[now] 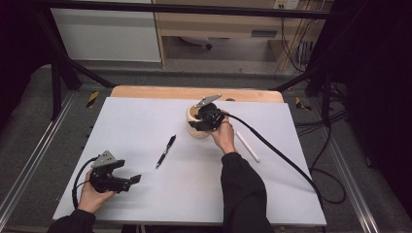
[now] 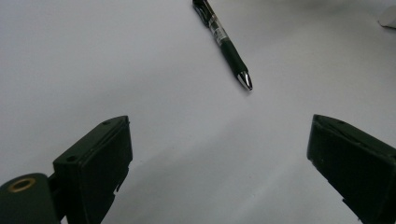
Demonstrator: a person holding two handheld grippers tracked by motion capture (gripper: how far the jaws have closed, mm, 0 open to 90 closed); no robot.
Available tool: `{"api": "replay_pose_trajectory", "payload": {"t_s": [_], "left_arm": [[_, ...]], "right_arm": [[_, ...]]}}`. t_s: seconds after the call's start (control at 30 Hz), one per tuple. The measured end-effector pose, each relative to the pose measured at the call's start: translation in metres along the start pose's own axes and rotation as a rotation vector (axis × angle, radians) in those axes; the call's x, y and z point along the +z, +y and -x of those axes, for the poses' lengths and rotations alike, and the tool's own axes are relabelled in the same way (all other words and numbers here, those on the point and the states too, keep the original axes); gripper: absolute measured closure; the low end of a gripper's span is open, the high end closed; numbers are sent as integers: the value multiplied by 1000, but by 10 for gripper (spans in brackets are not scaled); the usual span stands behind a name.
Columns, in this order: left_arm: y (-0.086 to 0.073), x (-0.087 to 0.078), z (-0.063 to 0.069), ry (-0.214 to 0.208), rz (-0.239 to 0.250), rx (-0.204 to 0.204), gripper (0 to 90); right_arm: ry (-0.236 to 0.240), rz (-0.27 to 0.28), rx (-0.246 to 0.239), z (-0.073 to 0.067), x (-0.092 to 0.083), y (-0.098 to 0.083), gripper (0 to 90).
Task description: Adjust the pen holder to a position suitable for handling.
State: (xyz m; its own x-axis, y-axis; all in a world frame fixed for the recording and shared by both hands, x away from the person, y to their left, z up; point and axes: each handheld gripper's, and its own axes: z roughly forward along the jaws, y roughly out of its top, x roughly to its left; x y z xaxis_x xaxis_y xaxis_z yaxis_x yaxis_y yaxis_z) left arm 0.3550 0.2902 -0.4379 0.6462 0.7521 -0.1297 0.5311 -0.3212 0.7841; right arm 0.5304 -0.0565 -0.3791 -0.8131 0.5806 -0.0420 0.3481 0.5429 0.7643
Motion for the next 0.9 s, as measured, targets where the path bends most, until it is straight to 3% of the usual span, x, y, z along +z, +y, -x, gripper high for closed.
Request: {"api": "replay_pose_trajectory", "payload": {"t_s": [0.5, 0.9], "left_arm": [[0, 0, 0, 2, -1, 4, 70], [0, 0, 0, 5, 1, 2, 70]], "right_arm": [[42, -30, -48, -1, -4, 0, 751], [38, -41, -88, -6, -8, 0, 765]]}}
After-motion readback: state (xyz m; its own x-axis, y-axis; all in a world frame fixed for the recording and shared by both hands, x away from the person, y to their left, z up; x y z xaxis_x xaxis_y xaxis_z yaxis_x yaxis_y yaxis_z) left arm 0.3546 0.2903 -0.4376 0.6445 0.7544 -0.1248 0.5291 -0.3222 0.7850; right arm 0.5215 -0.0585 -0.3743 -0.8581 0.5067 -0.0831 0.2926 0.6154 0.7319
